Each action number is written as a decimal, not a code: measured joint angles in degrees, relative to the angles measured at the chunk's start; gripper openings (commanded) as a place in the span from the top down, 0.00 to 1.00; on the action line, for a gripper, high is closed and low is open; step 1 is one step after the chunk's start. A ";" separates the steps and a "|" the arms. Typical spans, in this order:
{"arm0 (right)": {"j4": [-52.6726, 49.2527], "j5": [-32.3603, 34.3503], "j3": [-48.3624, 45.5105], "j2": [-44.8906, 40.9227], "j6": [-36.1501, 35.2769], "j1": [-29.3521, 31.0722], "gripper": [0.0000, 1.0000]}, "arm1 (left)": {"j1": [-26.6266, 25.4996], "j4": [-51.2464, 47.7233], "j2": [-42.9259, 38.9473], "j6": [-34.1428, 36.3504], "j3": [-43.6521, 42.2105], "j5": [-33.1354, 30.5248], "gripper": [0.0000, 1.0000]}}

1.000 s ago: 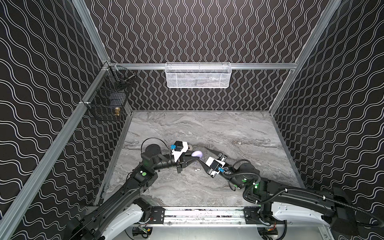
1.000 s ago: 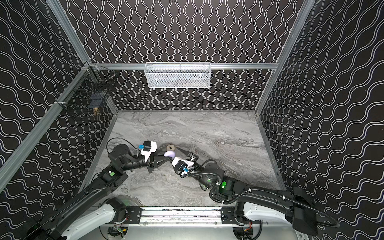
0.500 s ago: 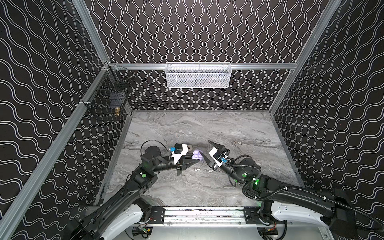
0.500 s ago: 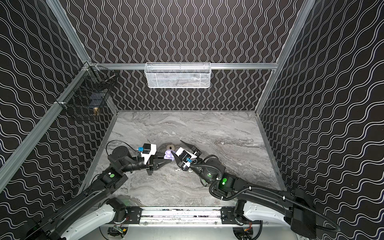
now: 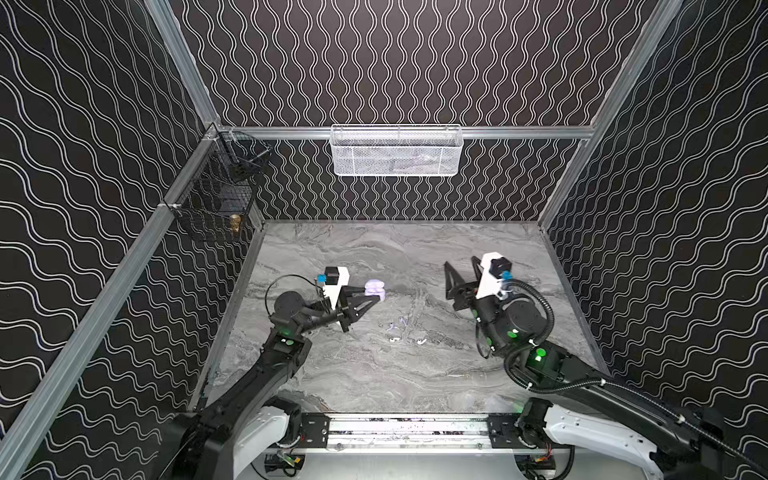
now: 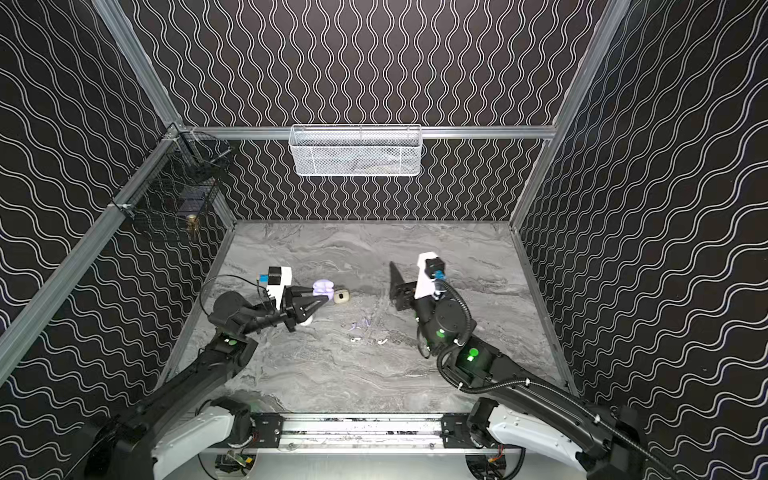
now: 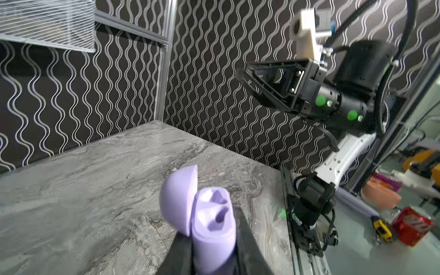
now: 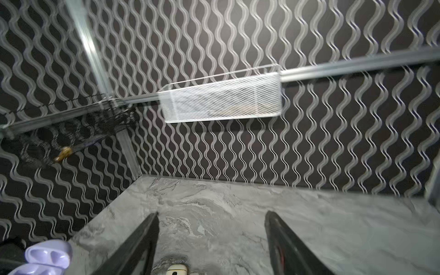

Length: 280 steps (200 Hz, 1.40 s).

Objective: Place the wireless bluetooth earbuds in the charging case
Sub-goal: 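Move the right gripper over the lilac earbuds on the table, then lower the right gripper and close on one lilac earbud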

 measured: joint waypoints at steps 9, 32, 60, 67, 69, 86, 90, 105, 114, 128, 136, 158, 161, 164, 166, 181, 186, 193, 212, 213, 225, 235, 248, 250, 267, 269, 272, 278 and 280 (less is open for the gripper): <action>-3.06 0.33 -0.48 -0.20 3.87 -0.90 0.28 | 1.27 4.04 2.32 -3.21 -0.17 0.85 1.00; -10.14 -2.78 -0.22 3.34 11.30 -1.92 0.27 | 2.45 12.37 6.40 -8.98 -0.35 3.30 1.00; -19.15 -11.10 5.07 16.31 16.26 -3.74 0.30 | 2.78 13.44 5.09 -10.10 -0.72 3.17 1.00; -21.55 -13.22 6.91 19.96 16.92 -4.35 0.31 | 2.78 11.80 3.74 -9.29 -0.72 2.43 1.00; -22.16 -13.75 7.50 21.05 17.14 -4.48 0.31 | 2.78 11.37 3.37 -9.01 -0.72 2.25 1.00; -25.29 -18.49 11.41 28.59 17.99 -5.60 0.34 | 2.75 4.48 -0.83 -4.79 -0.61 -0.31 1.00; -25.83 -19.47 12.04 30.05 18.01 -5.77 0.33 | 2.75 2.78 -1.88 -3.87 -0.61 -1.05 1.00; -27.54 -23.50 14.36 35.23 18.01 -6.67 0.35 | 2.73 -1.51 -4.44 -1.03 -0.70 -3.37 1.00; -28.94 -25.75 15.91 37.99 17.94 -7.17 0.37 | 2.69 -3.41 -5.16 0.02 -0.74 -4.28 1.00; -31.32 -28.85 19.89 42.93 17.55 -8.17 0.42 | 2.62 -5.03 -5.18 0.98 -0.87 -5.18 1.00; -32.89 -30.29 22.23 45.42 17.38 -8.50 0.44 | 2.62 -5.20 -4.85 1.01 -1.16 -5.33 1.00; -36.94 -31.89 27.52 51.19 16.09 -8.81 0.46 | 2.60 -5.66 -3.82 1.16 -1.38 -5.33 1.00; -37.42 -32.13 28.02 51.82 15.93 -8.81 0.46 | 2.60 -5.81 -3.80 1.25 -1.38 -5.33 1.00; -38.10 -32.52 28.61 52.57 15.74 -8.81 0.47 | 2.60 -6.05 -3.80 1.33 -1.33 -5.35 1.00; -38.42 -32.68 28.89 53.00 15.56 -8.81 0.47 | 2.60 -6.16 -3.80 1.42 -1.31 -5.35 1.00; -41.11 -33.48 30.88 55.89 14.73 -8.81 0.49 | 2.60 -6.95 -3.96 2.27 -1.09 -5.60 1.00; -42.03 -33.88 31.47 56.76 14.51 -8.81 0.49 | 2.60 -7.13 -4.07 2.36 -1.03 -5.62 1.00; -43.23 -34.34 32.30 57.92 14.12 -8.81 0.50 | 2.60 -7.37 -4.24 2.54 -0.94 -5.75 1.00; -45.16 -35.28 33.90 60.85 13.49 -8.59 0.50 | 2.60 -8.59 -4.76 3.76 -0.83 -6.60 1.00; -45.31 -35.39 33.97 61.02 13.46 -8.57 0.50 | 2.60 -8.63 -4.76 3.76 -0.83 -6.62 1.00; -46.36 -36.48 34.45 62.05 13.25 -8.37 0.50 | 2.60 -9.14 -4.98 3.91 -0.83 -7.04 1.00; -46.73 -36.65 34.82 62.51 12.83 -8.04 0.50 | 2.60 -9.51 -5.09 4.00 -0.74 -7.15 1.00; -47.41 -36.68 35.23 62.93 12.55 -7.67 0.50 | 2.60 -9.86 -5.25 4.07 -0.72 -7.48 1.00; -47.54 -36.72 35.30 62.97 12.44 -7.61 0.50 | 2.60 -9.90 -5.27 4.07 -0.72 -7.50 1.00; -48.33 -36.70 35.98 63.36 12.20 -7.06 0.49 | 2.60 -9.99 -5.53 4.15 -0.72 -7.82 1.00; -48.39 -36.70 36.06 63.43 12.17 -7.02 0.49 | 2.60 -9.99 -5.57 4.15 -0.72 -7.89 1.00; -48.46 -36.70 36.17 63.47 12.20 -6.93 0.49 | 2.60 -9.99 -5.62 4.15 -0.72 -7.91 1.00; -48.59 -36.68 36.41 63.65 12.20 -6.73 0.49 | 2.60 -10.01 -5.66 4.17 -0.72 -7.91 1.00; -48.63 -36.65 36.48 63.69 12.20 -6.67 0.49 | 2.60 -10.03 -5.68 4.17 -0.72 -7.91 1.00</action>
